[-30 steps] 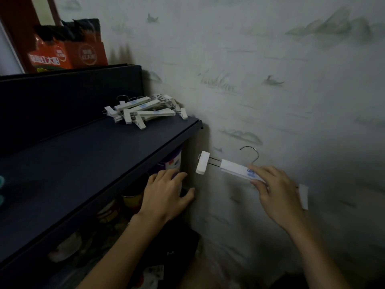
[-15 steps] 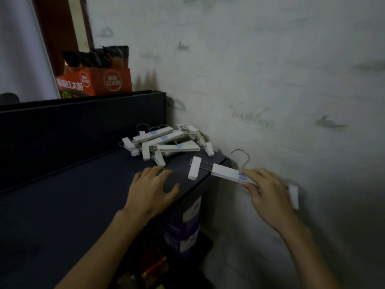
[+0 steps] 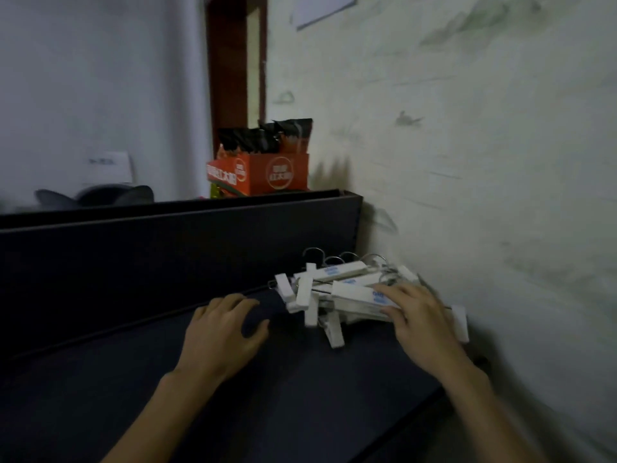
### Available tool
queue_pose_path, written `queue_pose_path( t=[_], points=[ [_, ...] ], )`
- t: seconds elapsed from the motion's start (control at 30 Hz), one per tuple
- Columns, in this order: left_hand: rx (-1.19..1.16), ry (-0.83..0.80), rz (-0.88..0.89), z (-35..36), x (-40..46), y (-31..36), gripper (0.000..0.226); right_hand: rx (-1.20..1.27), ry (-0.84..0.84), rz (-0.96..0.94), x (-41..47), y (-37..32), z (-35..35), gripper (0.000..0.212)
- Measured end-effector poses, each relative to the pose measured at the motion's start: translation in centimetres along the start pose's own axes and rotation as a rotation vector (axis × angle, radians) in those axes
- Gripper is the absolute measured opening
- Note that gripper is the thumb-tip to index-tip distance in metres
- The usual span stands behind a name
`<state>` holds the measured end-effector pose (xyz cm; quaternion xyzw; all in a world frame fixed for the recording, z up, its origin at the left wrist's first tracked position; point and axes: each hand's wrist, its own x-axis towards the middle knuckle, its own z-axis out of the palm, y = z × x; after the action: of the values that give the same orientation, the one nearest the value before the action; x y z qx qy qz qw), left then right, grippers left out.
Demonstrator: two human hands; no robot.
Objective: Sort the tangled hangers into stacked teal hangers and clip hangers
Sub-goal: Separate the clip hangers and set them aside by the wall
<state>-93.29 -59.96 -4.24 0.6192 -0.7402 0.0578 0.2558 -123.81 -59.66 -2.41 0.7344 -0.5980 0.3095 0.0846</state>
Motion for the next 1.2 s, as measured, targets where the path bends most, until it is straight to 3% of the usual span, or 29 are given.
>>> queue_pose_path(
  t=[0.7, 0.93, 1.2],
  points=[
    [0.109, 0.091, -0.494, 3.1, -0.5, 6.6, 0.047, 0.12, -0.299, -0.445, 13.8, 5.6, 5.3, 0.038],
    [0.156, 0.088, -0.555, 2.9, -1.6, 8.1, 0.047, 0.148, -0.389, -0.478, 15.7, 6.2, 6.6, 0.037],
    [0.214, 0.083, -0.571, 2.2, -1.6, 8.7, 0.047, 0.132, -0.382, -0.485, 15.5, 5.5, 5.6, 0.047]
  ],
)
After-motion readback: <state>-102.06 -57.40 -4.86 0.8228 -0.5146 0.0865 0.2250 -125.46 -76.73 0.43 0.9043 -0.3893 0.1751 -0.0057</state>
